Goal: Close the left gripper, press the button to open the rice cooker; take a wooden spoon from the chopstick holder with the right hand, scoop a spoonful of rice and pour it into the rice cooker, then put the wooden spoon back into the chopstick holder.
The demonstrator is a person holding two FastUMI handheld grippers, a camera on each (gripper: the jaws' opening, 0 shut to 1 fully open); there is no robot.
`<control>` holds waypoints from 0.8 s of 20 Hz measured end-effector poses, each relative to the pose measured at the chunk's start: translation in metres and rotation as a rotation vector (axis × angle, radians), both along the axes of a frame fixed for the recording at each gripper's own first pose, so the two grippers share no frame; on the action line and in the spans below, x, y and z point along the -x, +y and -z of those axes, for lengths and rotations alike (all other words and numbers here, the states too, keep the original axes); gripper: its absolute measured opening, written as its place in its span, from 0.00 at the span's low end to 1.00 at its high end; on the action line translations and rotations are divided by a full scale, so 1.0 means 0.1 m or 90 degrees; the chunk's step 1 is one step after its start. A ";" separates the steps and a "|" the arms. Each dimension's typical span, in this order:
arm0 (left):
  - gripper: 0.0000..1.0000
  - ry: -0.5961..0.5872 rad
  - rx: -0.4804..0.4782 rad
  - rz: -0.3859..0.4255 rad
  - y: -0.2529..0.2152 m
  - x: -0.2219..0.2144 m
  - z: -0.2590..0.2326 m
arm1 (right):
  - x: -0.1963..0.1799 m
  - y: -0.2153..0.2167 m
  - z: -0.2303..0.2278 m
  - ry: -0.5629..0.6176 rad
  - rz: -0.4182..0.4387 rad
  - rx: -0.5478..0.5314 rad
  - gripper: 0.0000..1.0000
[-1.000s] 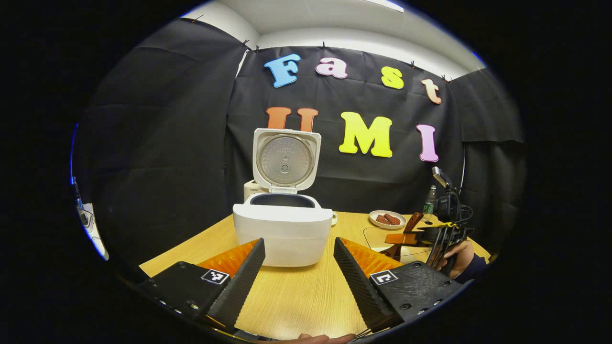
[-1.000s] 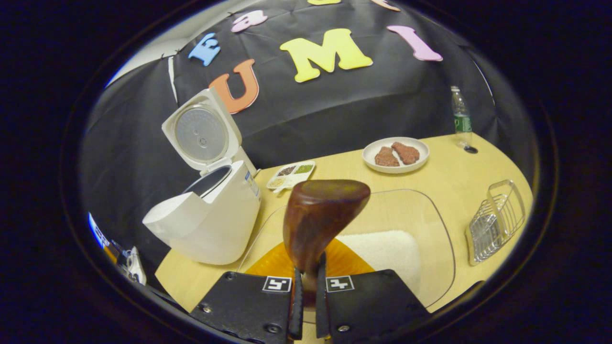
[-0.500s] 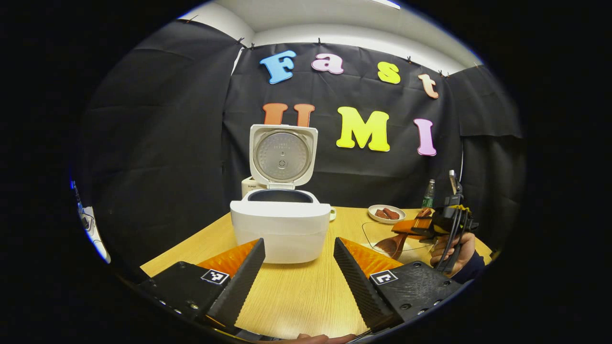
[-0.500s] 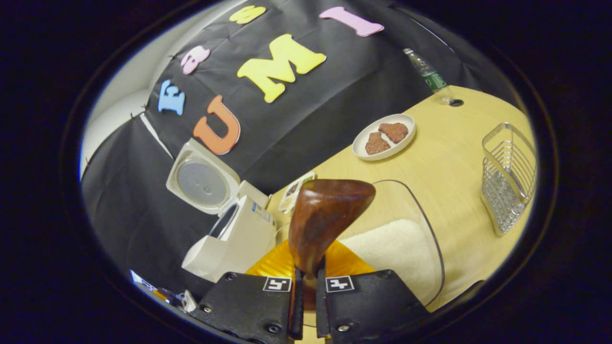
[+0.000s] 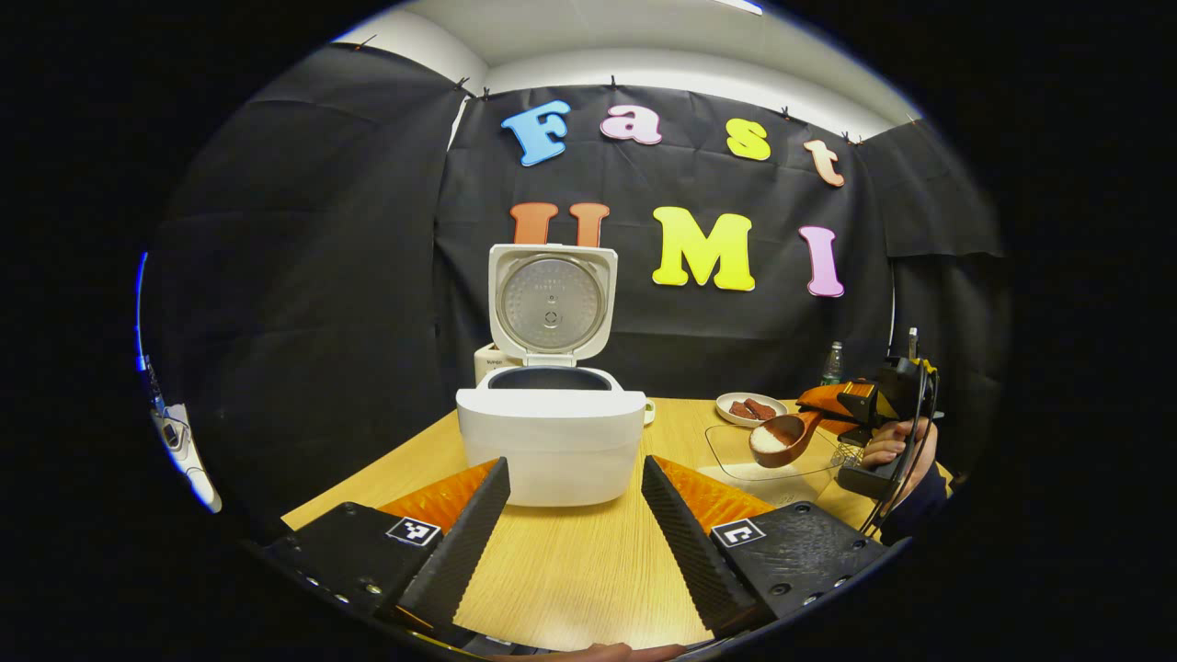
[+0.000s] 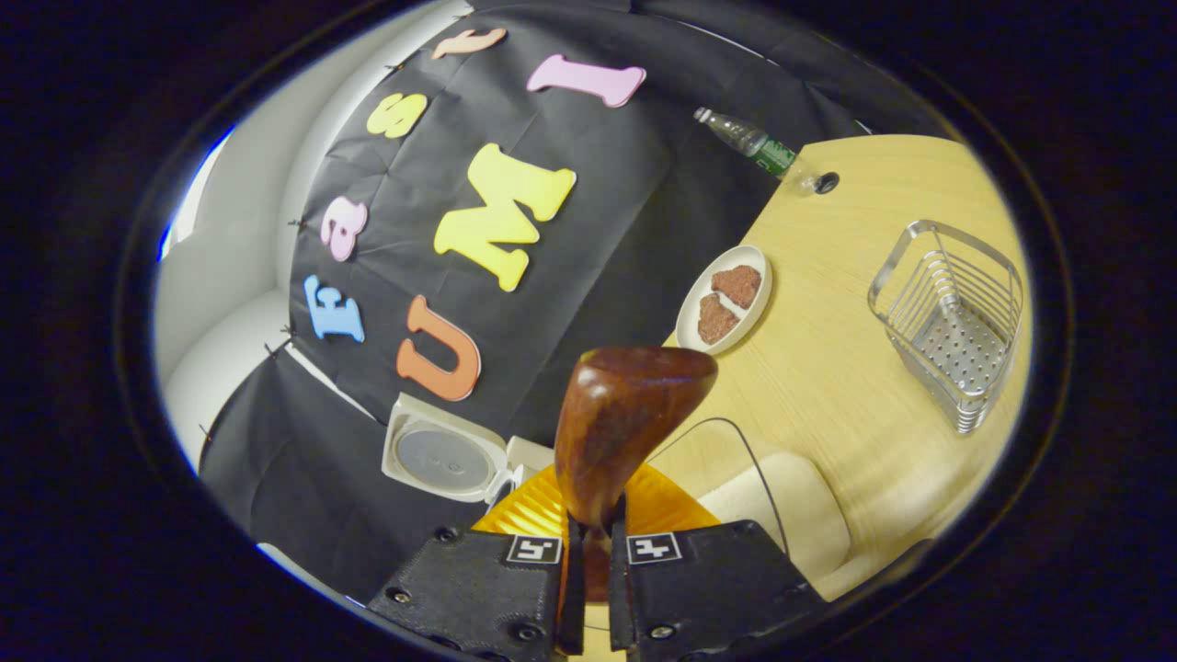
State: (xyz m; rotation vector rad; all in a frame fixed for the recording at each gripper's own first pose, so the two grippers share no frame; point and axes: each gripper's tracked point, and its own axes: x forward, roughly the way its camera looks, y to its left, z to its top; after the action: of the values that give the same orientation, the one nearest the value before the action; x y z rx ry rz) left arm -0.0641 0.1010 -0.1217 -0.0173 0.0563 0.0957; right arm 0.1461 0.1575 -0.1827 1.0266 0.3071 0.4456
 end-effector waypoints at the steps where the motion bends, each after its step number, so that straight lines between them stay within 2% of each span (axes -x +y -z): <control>1: 0.92 -0.013 -0.002 0.004 -0.01 0.02 -0.05 | 0.00 -0.01 -0.07 0.004 -0.001 -0.025 0.09; 4: 0.92 -0.050 -0.014 0.022 -0.05 0.14 -0.18 | 0.05 -0.03 -0.31 0.028 -0.008 -0.126 0.13; 8: 0.92 -0.076 -0.049 0.030 -0.03 0.28 -0.27 | 0.07 0.12 -0.54 0.117 -0.040 -0.281 0.15; 9: 0.92 -0.082 -0.056 0.028 -0.03 0.28 -0.28 | 0.06 0.17 -0.63 0.121 -0.044 -0.295 0.15; 12: 0.92 -0.083 -0.064 0.030 0.00 0.33 -0.27 | -0.03 0.35 -0.79 0.086 -0.033 -0.255 0.15; 16: 0.95 -0.078 -0.056 0.015 0.18 0.43 -0.26 | -0.05 0.64 -1.07 0.057 -0.040 -0.234 0.15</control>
State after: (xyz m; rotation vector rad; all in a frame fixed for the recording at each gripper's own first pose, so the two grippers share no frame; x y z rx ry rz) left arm -0.1068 0.1189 -0.0962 0.0653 -0.0705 0.0734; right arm 0.1506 0.2216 -0.0753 1.4005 0.3449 0.5250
